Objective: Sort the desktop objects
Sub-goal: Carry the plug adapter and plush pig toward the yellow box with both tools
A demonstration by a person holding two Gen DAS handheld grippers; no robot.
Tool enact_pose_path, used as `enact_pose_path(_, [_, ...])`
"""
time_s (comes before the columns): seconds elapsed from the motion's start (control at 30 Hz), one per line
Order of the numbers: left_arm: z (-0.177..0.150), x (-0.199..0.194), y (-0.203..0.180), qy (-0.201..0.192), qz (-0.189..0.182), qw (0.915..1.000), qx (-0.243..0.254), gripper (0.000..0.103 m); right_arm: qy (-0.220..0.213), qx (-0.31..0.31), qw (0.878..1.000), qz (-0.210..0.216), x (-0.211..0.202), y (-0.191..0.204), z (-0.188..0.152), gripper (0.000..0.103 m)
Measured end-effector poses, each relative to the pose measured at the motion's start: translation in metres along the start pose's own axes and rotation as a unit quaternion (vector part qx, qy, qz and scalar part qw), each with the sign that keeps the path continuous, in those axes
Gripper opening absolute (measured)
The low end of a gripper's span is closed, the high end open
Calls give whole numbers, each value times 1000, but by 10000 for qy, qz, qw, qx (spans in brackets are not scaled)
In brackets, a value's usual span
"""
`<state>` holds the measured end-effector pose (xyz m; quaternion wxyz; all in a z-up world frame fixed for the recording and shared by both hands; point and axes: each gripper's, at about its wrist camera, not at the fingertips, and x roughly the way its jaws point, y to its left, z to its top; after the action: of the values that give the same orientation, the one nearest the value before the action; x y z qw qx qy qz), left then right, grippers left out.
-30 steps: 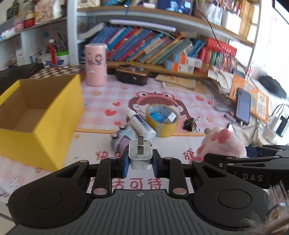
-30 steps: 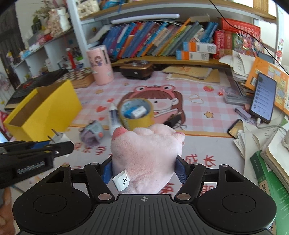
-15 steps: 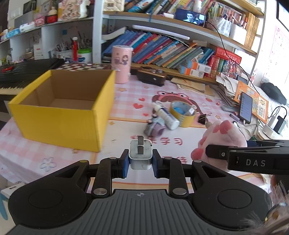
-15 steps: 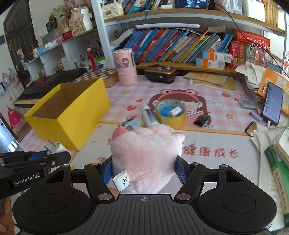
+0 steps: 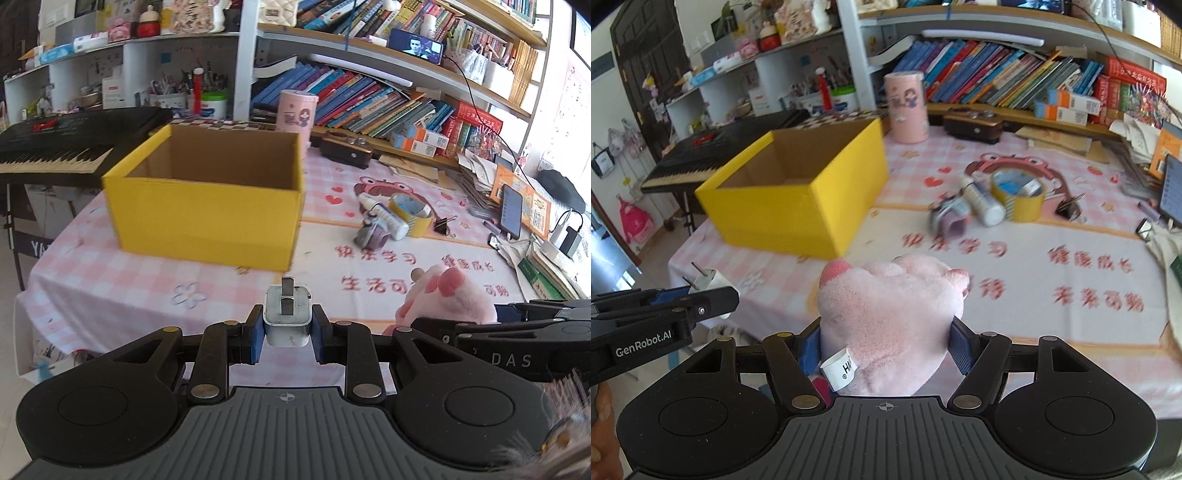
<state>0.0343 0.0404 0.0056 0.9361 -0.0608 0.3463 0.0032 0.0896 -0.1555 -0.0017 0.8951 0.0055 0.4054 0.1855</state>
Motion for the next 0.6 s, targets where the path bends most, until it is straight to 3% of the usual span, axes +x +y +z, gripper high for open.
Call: enact_pose_path(0.6, [-31,-47,83,-230,94,9991,-354,23,155,-315,9990,289,-4,95,-25,68])
